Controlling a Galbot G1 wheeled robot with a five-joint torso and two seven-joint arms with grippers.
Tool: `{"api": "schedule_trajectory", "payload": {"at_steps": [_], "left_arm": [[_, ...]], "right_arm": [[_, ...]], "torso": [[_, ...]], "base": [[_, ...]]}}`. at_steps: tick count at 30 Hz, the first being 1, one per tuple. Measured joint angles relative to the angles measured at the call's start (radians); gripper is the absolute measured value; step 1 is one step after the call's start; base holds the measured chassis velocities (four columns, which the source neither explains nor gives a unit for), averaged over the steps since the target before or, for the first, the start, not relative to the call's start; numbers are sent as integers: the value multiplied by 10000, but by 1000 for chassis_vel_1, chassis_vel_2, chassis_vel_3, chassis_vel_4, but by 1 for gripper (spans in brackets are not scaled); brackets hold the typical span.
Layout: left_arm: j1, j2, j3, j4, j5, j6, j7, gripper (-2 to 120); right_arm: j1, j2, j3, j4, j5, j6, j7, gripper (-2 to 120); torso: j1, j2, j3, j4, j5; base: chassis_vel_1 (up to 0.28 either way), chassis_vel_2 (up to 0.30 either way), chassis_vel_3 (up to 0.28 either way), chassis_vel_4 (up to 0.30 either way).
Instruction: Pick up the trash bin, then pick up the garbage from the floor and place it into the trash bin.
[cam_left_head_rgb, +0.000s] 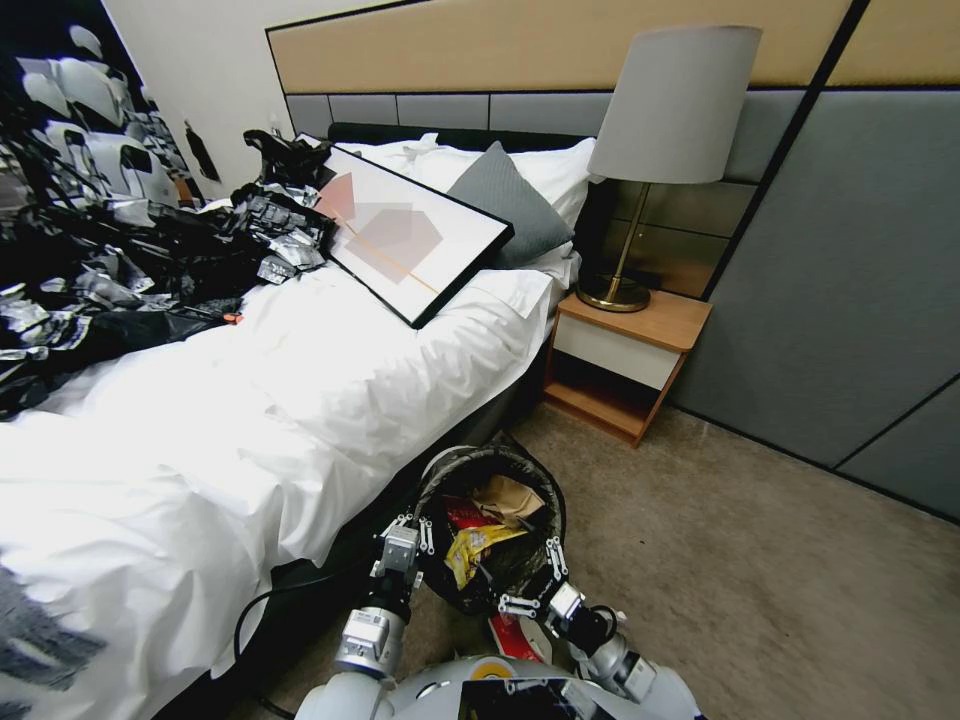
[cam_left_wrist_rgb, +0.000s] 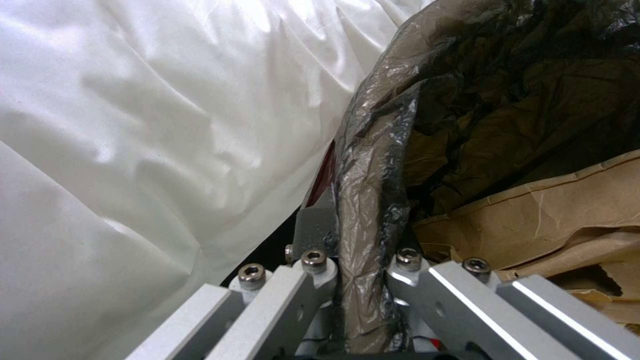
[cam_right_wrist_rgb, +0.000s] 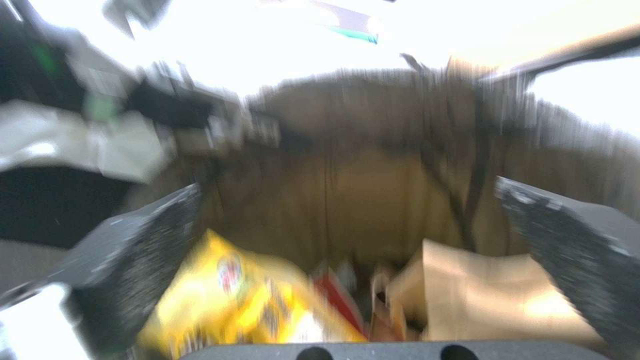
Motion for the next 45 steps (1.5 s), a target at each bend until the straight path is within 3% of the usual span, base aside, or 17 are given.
{"api": "schedule_trajectory", "payload": {"at_steps": [7, 11, 18, 23, 30, 45], "left_arm": [[-37, 32, -42, 29, -28, 97, -48, 1], [-33, 63, -98, 35, -72, 105, -84, 1], [-29, 85, -111, 40, -107, 114, -115, 1], [-26, 92, -86, 45, -106, 118, -119, 1], [-2, 93, -105, 20, -108, 120, -123, 1], [10, 71, -114, -4, -117, 120, -134, 1]], "right_arm": [[-379, -18, 400, 1387, -10, 126, -71, 114], [-468, 139, 694, 2063, -58, 97, 609, 112], [-512, 782, 1655, 2892, -574, -186, 3120, 100], [-442, 1092, 2609, 2545, -345, -238, 4202, 100], [-416, 1219, 3248, 1505, -72, -18, 4522, 100], [-15, 1405, 3067, 762, -43, 89, 5189, 100]], "torso": [[0, 0, 0, 0, 0], [1, 0, 0, 1, 0], [1, 0, 0, 0, 0], [1, 0, 0, 0, 1], [0, 0, 0, 0, 2], [0, 0, 0, 0, 0]], "base": [[0, 0, 0, 0], [0, 0, 0, 0], [0, 0, 0, 0], [0, 0, 0, 0], [0, 0, 0, 0], [0, 0, 0, 0]]}}
